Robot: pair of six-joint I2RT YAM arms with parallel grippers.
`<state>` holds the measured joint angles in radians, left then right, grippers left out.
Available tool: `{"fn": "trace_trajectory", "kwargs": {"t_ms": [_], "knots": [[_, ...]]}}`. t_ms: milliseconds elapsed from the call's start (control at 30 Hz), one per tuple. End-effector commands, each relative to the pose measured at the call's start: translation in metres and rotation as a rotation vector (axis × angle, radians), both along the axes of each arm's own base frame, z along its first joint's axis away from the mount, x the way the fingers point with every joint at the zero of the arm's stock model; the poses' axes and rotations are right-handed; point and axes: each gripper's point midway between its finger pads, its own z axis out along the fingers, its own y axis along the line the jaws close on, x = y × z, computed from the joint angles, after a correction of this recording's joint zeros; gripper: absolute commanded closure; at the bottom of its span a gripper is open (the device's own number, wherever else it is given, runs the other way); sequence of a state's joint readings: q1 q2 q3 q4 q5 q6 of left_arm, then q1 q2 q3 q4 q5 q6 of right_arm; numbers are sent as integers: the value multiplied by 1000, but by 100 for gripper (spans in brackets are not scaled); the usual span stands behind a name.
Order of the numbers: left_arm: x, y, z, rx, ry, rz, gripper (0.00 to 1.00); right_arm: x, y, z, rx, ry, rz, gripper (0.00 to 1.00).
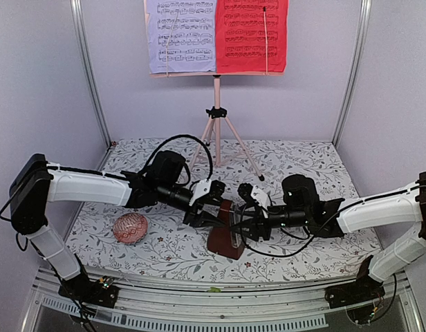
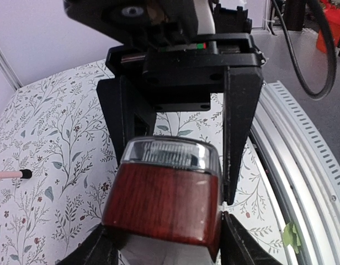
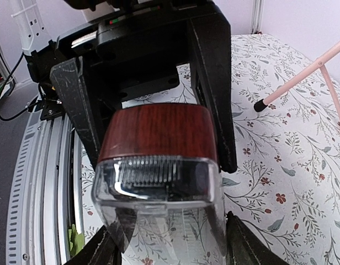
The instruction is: Set up the instrument practice props
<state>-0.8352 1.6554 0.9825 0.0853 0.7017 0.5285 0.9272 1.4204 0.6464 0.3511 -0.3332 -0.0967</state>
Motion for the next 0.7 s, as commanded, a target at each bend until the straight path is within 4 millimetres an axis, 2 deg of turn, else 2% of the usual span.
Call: {"fn": "trace_trajectory", "kwargs": {"t_ms": [0,400,533,667], "knots": [[20,27,-22,104,-41,85,100,10,-20,2,28,53,-74,85],[18,26,-19,94,-31,71,100,14,-27,13,62,42,-105,86],[18,24,-15,86,-21,68,100,29,-35,25,88,54,-176,85],[16,22,-9,70,-9,65,100,54,-55,24,58,90,-301,84]]}}
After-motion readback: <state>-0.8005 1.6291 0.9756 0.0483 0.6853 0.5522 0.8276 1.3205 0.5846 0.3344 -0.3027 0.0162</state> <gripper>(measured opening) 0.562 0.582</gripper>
